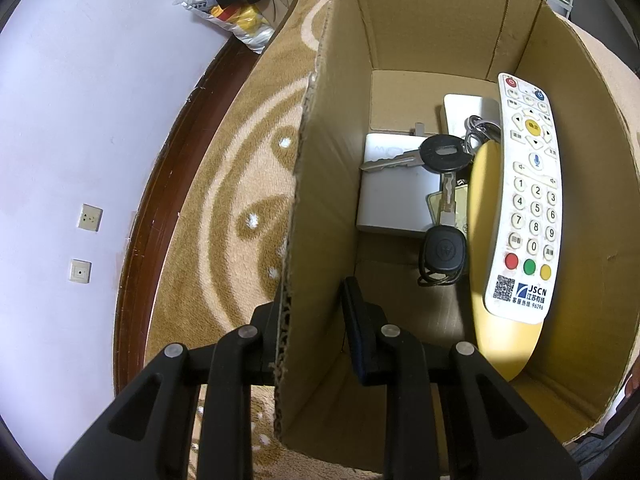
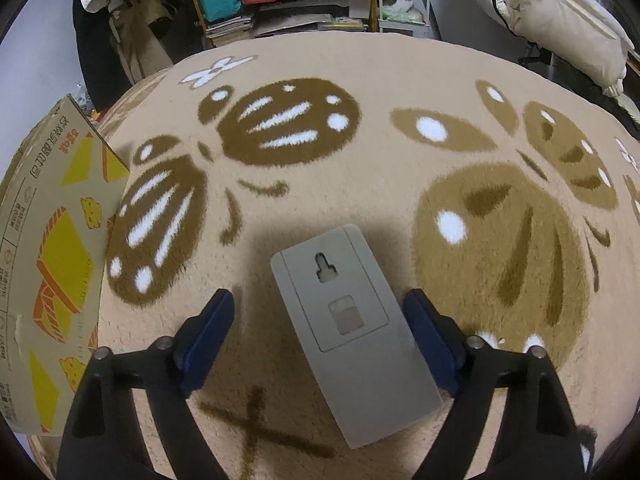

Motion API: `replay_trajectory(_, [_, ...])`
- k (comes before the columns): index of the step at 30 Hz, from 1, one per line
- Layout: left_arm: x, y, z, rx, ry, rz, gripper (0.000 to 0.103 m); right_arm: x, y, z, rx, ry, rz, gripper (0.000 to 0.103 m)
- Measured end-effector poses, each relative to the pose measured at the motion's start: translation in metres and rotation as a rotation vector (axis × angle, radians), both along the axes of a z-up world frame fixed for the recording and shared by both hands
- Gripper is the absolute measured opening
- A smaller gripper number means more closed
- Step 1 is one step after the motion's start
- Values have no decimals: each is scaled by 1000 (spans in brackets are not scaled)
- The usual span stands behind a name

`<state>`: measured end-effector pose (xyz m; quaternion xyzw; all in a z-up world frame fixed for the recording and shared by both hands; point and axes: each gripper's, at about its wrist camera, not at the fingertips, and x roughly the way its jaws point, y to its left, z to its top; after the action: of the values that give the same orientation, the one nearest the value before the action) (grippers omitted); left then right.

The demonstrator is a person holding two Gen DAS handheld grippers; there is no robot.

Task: Organize rigid objects
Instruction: 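Reach the right gripper to the grey rectangular device and grasp it, then carry the grey device into the box and open the right gripper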

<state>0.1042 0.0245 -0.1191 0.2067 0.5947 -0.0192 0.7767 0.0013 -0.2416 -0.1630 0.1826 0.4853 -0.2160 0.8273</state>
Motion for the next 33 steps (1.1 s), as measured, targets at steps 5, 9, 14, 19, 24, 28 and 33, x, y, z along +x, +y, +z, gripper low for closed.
replay_trajectory(5, [0,0,0,2,0,-1,24,-5,-3,0,-9,19,-9,75])
replay_trajectory(9, [0,1,1,1,0,-1,24,-9,-5,1,-22,25,-26,65])
replay_trajectory(14, [0,0,1,4,-2,-3,24,-9,-1,2,-50,35,-29,63])
replay_trajectory(19, [0,0,2,6,-3,-4,24,-7,6,3,-63,22,-37,58])
replay_trajectory(24, [0,-1,2,10,-3,-6,24,-3,9,4,-53,3,-51,58])
replay_trajectory(28, [1,-1,2,11,-2,-6,24,1,13,10,-39,-27,-40,56])
replay_trajectory(33, [1,-2,2,12,-3,-7,24,9,25,20,-38,-68,3,55])
